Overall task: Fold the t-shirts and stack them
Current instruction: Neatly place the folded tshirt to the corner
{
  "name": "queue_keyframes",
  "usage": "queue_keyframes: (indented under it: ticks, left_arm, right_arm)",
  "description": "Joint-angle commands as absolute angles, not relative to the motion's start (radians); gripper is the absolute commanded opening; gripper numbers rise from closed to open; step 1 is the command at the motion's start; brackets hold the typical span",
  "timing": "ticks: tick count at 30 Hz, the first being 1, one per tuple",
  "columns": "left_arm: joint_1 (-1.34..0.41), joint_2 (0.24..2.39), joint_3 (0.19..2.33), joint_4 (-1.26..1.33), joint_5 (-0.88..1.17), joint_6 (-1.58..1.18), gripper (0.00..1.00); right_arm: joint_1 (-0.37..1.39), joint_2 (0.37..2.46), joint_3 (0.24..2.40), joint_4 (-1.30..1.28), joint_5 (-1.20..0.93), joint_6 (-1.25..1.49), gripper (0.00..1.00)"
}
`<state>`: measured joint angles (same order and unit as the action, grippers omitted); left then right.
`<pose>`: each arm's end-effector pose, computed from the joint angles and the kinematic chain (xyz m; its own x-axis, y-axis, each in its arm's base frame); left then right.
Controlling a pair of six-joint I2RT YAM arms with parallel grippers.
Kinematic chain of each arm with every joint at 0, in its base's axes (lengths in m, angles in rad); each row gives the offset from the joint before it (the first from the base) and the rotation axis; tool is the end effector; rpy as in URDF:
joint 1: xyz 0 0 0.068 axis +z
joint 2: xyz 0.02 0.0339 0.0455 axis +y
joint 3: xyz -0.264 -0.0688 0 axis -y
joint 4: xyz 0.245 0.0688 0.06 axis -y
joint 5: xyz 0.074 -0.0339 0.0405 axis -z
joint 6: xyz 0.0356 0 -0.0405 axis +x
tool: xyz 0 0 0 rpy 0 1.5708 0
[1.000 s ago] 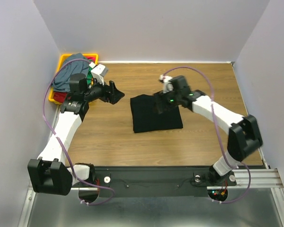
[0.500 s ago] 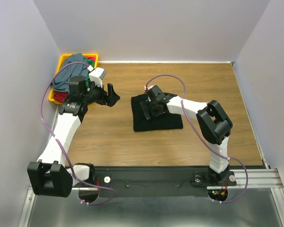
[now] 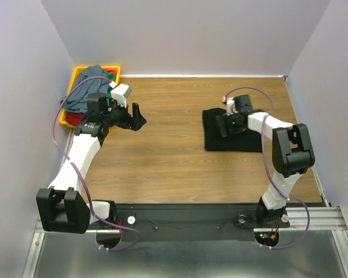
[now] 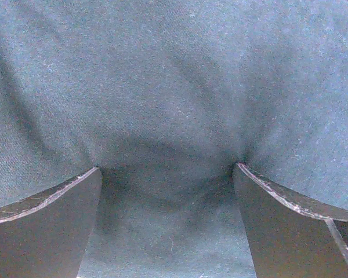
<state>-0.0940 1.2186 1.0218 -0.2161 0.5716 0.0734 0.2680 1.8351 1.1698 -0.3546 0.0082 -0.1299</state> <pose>0.2731 -0.0451 0.3305 -0.3565 0.0956 -0.9294 0.6000 0.7859 -0.1493 0.3628 0.0993 0.1709 -0.7810 -0.3488 -0.5181 -0.3649 0.9280 -0.0747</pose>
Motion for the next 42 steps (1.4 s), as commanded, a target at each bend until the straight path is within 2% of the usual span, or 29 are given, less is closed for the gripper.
queue_keyframes:
  ticks: [1, 8, 16, 19, 26, 42]
  left_arm:
    - [-0.089, 1.241, 1.077, -0.209, 0.589, 0.106, 0.91]
    - [-0.086, 1.281, 1.101, -0.212, 0.606, 0.103, 0.91]
    - [-0.087, 1.255, 1.106, -0.216, 0.618, 0.100, 0.91]
    - [-0.084, 1.233, 1.092, -0.218, 0.620, 0.097, 0.91]
    - [-0.083, 1.200, 1.068, -0.212, 0.630, 0.077, 0.91]
    - [-0.081, 1.233, 1.080, -0.206, 0.641, 0.040, 0.92]
  right_arm:
    - [0.102, 1.861, 1.130, -0.446, -0.043, -0.451, 1.00]
    - [-0.060, 1.887, 1.251, -0.477, -0.129, -0.680, 1.00]
    - [-0.072, 1.714, 1.382, -0.711, -0.233, -0.436, 1.00]
    - [-0.072, 1.645, 1.323, -0.794, -0.212, -0.361, 1.00]
    - [-0.071, 1.488, 1.094, -0.804, -0.124, -0.226, 1.00]
    - [-0.002, 1.635, 1.000, -0.632, 0.046, 0.075, 1.00]
